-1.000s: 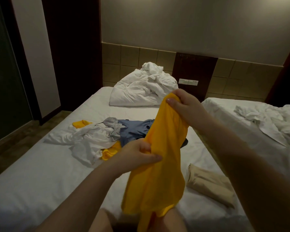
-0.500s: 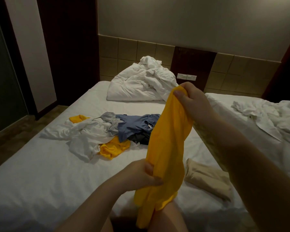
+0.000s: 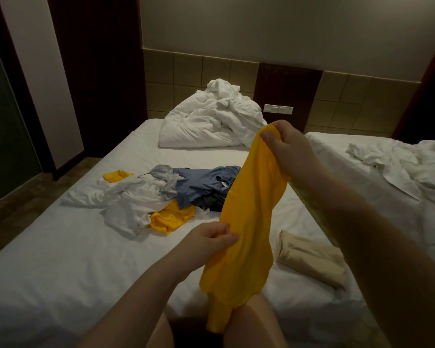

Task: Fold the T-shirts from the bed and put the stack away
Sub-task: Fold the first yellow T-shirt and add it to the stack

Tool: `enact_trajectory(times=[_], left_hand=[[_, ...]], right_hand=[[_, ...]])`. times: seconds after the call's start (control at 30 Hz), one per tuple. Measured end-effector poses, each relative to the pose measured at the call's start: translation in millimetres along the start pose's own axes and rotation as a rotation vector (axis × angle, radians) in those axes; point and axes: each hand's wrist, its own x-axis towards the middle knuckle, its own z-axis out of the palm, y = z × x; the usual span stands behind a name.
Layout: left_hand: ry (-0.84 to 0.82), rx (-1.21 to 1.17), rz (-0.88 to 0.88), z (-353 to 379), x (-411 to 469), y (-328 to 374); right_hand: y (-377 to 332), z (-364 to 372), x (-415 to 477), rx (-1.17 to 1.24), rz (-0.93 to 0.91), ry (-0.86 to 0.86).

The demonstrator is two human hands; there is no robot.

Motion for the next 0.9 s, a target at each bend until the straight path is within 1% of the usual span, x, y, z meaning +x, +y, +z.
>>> enact_trajectory(times=[0.07, 0.13, 0.2, 0.27, 0.37, 0.47, 0.53, 0.6, 0.8, 0.9], left_hand=[[0.075, 0.042, 0.013, 4.2, 3.4, -5.8], [0.134, 0.173, 0.042, 9.1, 4.1, -8.1], [0.133, 0.313, 0.059, 16.4, 5.0, -9.2], [0.094, 0.372, 0.029, 25.3, 7.3, -11.7], [0.067, 0.338, -0.034, 33.4, 6.4, -13.6], [-0.024, 0.307, -0.073, 26.6, 6.6, -18.6], [-0.070, 0.305, -0.075, 16.3, 4.3, -20.6], [-0.072, 0.289, -0.068, 7.0, 2.3, -21.4], [0.067, 0.217, -0.113, 1.0, 1.2, -34.6], [0.158, 0.260, -0.089, 3.3, 2.9, -41.1]], right_hand=[[1.8, -4.0, -0.7, -0.013, -0.002, 0.024], [5.3, -8.1, -1.2, -0.016, 0.009, 0.050], [7.9, -10.0, -2.1, -0.011, 0.023, 0.072], [8.8, -9.6, -3.6, -0.015, 0.028, 0.081], [11.3, -10.2, -4.4, -0.026, 0.034, 0.096], [16.1, -17.4, -3.4, -0.051, 0.062, 0.130], [19.4, -22.0, -3.0, -0.053, 0.073, 0.147], [21.4, -24.3, -3.9, -0.050, 0.079, 0.164], [23.9, -26.5, -6.4, -0.015, 0.093, 0.253], [22.8, -25.4, -6.0, -0.012, 0.097, 0.284]])
